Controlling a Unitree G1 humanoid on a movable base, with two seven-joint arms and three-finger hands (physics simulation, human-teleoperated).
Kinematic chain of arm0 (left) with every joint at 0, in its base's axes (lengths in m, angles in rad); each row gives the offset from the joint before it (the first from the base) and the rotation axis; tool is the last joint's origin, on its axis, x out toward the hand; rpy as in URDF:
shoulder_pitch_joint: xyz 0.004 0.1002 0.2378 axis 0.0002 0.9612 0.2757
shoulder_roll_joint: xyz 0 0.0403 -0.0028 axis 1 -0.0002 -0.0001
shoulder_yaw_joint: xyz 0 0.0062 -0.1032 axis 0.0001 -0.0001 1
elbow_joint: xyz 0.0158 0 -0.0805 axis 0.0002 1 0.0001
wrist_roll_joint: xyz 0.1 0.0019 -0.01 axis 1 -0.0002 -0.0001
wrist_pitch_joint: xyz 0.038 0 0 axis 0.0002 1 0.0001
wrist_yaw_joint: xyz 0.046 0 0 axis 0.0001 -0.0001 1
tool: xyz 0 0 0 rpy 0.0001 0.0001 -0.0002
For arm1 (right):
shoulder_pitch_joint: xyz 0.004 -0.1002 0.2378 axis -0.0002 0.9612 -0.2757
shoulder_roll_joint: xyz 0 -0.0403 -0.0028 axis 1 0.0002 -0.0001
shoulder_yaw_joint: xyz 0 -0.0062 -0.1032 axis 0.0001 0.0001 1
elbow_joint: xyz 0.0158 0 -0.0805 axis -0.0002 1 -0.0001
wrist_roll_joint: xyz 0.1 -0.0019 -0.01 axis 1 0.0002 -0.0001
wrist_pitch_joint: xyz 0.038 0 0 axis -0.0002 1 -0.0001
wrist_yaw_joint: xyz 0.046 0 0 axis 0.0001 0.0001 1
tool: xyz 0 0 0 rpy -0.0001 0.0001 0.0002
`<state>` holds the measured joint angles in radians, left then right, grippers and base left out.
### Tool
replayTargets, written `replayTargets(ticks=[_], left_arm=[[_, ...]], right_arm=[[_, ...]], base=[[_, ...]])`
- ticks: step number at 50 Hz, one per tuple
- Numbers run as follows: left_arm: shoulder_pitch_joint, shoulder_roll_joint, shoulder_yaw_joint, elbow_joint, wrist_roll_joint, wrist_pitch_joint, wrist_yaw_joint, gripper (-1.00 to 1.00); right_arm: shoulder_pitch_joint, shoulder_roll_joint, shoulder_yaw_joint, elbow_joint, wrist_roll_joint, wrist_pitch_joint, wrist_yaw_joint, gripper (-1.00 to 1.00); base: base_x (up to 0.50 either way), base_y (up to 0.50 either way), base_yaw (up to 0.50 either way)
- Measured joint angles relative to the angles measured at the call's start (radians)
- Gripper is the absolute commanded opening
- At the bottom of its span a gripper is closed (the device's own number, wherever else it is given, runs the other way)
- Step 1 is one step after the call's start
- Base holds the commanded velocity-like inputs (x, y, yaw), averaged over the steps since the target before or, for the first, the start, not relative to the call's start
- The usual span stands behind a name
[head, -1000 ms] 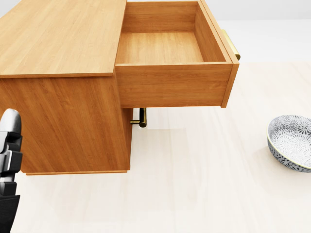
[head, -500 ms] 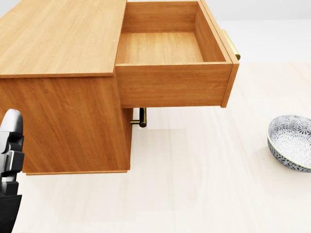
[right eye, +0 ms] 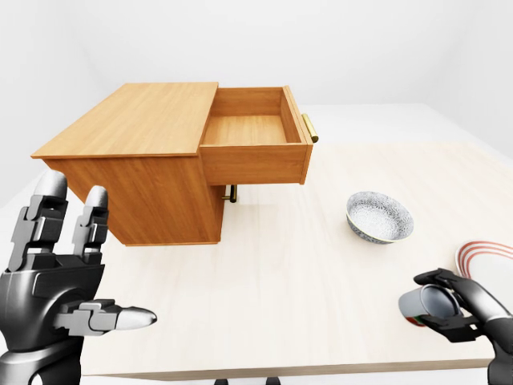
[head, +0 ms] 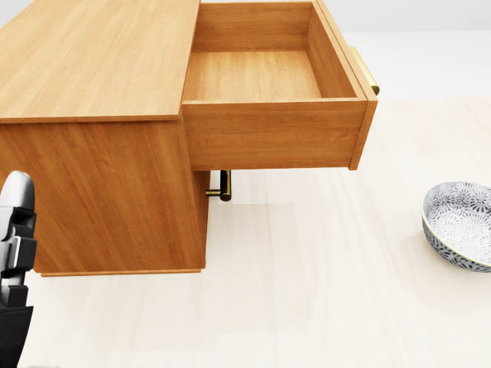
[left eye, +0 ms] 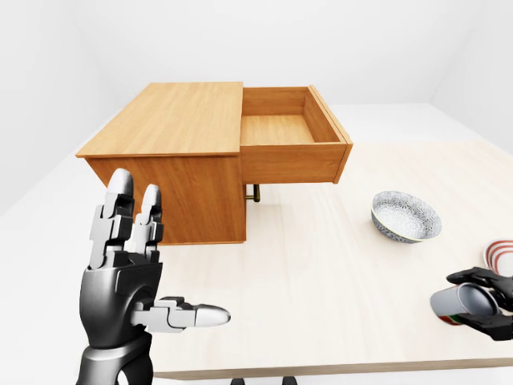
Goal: Put the ketchup in the top drawer of the cabinet.
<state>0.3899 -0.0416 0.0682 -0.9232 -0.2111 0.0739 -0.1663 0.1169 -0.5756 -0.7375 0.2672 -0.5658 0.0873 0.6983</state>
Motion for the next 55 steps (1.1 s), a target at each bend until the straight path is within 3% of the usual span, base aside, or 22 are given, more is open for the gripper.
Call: replayTargets(ticks=[19,38,46,55], left_arm=[[0.004,-0.003,0.003,-0.012,-0.003,0.005,0.000,1.00],[0.004,-0.006,0.006,-0.021,-0.005,0.011,0.000,1.00],[-0.003,-0.004,0.005,-0.004,0.000,0.004,0.004,1.00],[-0.011,-0.002,0.004,0.018,0.008,-0.005,0.008,1.00]], right_arm=[[0.009,0.045,0.021,-0.058,-0.019,0.000,0.000,-1.00],[-0.041,0.124,0.023,-0.625,-0.192,0.000,0.000,-1.00],[-0.102,0.157,0.104,-0.810,-0.301,0.000,0.000,-1.00],[-0.189,0.186,0.261,-1.001,-0.429,0.000,0.000,-1.00]], base=[[0.00,0.00,0.00],[0.00,0.00,0.00],[0.00,0.00,0.00],[0.00,0.00,0.00]])
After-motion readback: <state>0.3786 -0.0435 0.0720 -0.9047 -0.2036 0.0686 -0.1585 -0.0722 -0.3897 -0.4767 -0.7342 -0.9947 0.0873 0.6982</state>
